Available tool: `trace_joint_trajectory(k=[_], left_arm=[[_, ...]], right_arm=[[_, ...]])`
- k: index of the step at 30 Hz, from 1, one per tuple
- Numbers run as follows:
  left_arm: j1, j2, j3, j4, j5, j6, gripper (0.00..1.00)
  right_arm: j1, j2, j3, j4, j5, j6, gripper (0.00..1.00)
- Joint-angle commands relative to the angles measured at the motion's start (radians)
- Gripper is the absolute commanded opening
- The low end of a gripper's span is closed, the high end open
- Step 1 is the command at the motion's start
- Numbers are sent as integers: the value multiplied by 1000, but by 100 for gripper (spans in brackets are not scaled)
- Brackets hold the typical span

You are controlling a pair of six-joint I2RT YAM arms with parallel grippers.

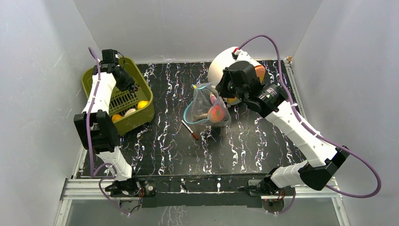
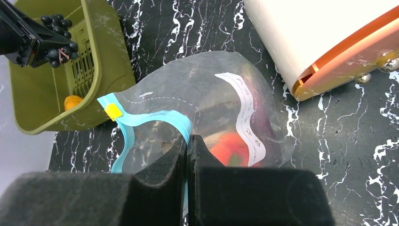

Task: Place the food in the zip-top bag and seal the zipper
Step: Pick up the fake fruit from the bin, then place the fake fruit in the zipper food storage bag.

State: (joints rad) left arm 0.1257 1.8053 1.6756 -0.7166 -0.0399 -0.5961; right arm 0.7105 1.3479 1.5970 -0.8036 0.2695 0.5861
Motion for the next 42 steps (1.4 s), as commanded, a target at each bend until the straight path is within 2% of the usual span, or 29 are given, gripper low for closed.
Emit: trace_joint_trajectory(k=[1,12,24,32,38,42], left_arm=[[-22,-78,70,-42,20,-2,26],[-74,-164,126,-97,135,35,27],[-93,-240,140,-212,495,34,29],[-112,-284,91,-172,769,28,29],[-154,-288,62,-187,929,35,29],[-202,-310,29,-220,947,60,29]], right_arm=[[-5,-25,30,60,-12,25,0],[-6,1,35,72,-24,23,0],[-35,41,30,120,-32,-33,0],[-39,73,15,181,-51,-96,0],[-38,102,-5,243,-64,-151,0],[-38,105,-44,310,-80,-173,0]])
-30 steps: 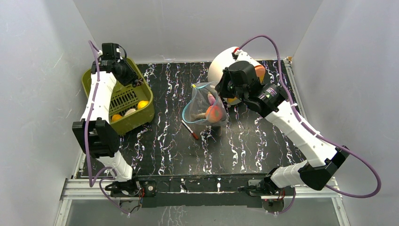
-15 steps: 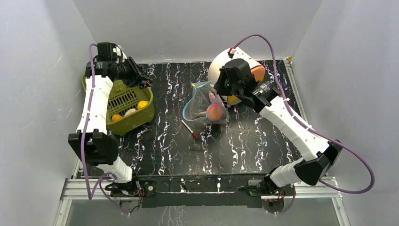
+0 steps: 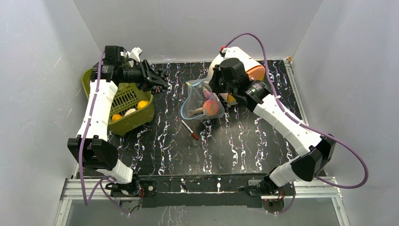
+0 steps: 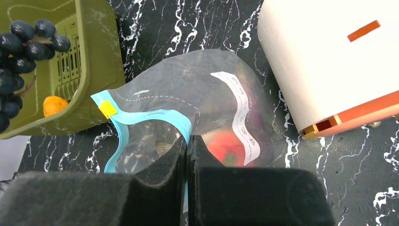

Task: Place the food in the zip-top bag and seal the zipper
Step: Place the fake fruit in the zipper food storage bag.

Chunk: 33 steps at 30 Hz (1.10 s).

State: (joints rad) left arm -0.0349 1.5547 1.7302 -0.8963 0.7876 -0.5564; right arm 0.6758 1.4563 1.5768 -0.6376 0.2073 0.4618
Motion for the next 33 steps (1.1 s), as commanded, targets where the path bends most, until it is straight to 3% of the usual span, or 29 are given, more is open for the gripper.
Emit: trace_joint_trajectory(k=[1,14,22,33], left_arm=[[-53,-66,-32,-41,126,19,29],[-224,-62,-59,21,285,-67,27],[-280,-70,-137,47,274,-84,27],[-296,-6,-121,-48,173,5,28]], right_arm=[[-4,-4,-32,160,-21,-54,0],[-3,38,-32,230,-56,-84,0],[-4,67,1,231,-88,-98,0],[-4,59,-3,240,-185,-77,0]])
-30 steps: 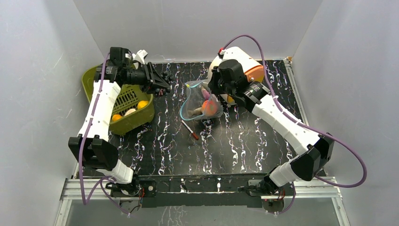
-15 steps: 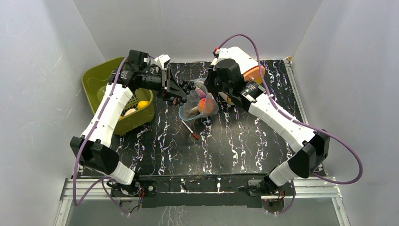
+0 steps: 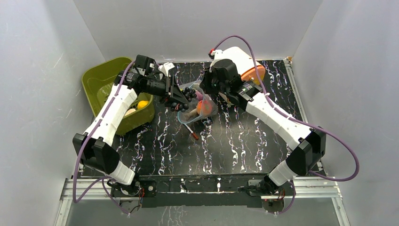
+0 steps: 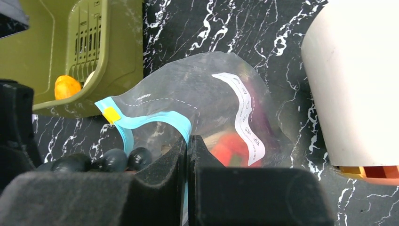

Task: Place the food in the zip-top bag and seal the zipper
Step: Place the fake fruit in the zipper food storage bag.

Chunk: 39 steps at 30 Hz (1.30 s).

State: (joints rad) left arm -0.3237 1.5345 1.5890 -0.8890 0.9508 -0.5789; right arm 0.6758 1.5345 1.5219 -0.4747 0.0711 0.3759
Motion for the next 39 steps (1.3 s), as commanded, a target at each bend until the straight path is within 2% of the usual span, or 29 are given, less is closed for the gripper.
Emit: trace_joint_trajectory(k=[1,9,13,19,25,29,31,34,39], left_arm=[[-7,21,22,-52,23,33,28],[-34,20,9,43,172,-6,28],[-49,16,-12,81,190,-35,29],[-54,45,17,-80,-29,42,28],[-54,72,46,-73,-188,16,27],[-54,93,58,25,-256,-65,30],[-55,106,70,61,-287,-95,33],[-58,126,110,33,-378,-95,41],[-58,140,151,-11,-435,-65,56]], right_arm=[[-4,-20,51,76,-48,14,0],[-3,19,94,36,-40,49,0],[-3,29,101,36,-46,67,0],[-3,28,117,32,-56,72,0],[-3,8,90,43,-104,106,0],[-1,1,68,59,-140,140,0],[-2,5,67,61,-152,154,0],[-1,8,71,65,-156,166,0],[0,11,77,55,-144,167,0]])
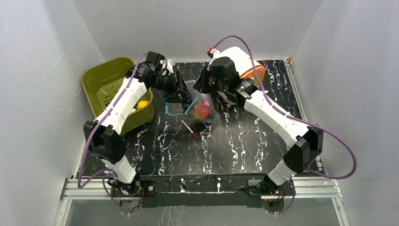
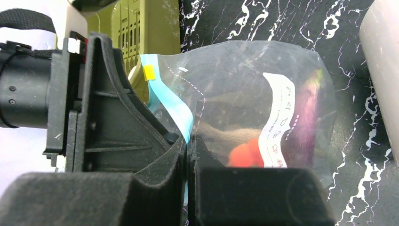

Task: Place the food in the zip-top bag and seal the zipper
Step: Place the fake fruit in the zipper food storage bag.

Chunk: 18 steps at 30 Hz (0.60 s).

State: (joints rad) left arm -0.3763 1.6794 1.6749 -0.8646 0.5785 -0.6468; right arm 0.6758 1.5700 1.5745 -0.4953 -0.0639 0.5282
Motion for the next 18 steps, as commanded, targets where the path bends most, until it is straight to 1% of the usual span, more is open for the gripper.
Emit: trace_joint_trajectory(k=[1,2,3,6,10,14,18], left_arm=[[-6,-3,71,-46,-72,10,58],[-6,-5,73,-55,-81,12,66],[-7,-6,76,-59,-90,15,69],[-6,-17,98,-72,-121,22,69],[-6,-19,164,-87,-158,29,69],[-6,-25,245,-90,-237,41,69],[-6,-40,295,-99,-342,53,70]], right_arm=[[0,-26,23,75,-9,15,0],[-1,-27,22,76,-7,14,0],[-1,-27,21,75,-8,13,0],[0,-27,22,75,-7,15,0],[-1,-23,32,63,-9,20,0],[1,-17,44,35,-8,30,0],[-1,-24,48,13,-11,35,0]])
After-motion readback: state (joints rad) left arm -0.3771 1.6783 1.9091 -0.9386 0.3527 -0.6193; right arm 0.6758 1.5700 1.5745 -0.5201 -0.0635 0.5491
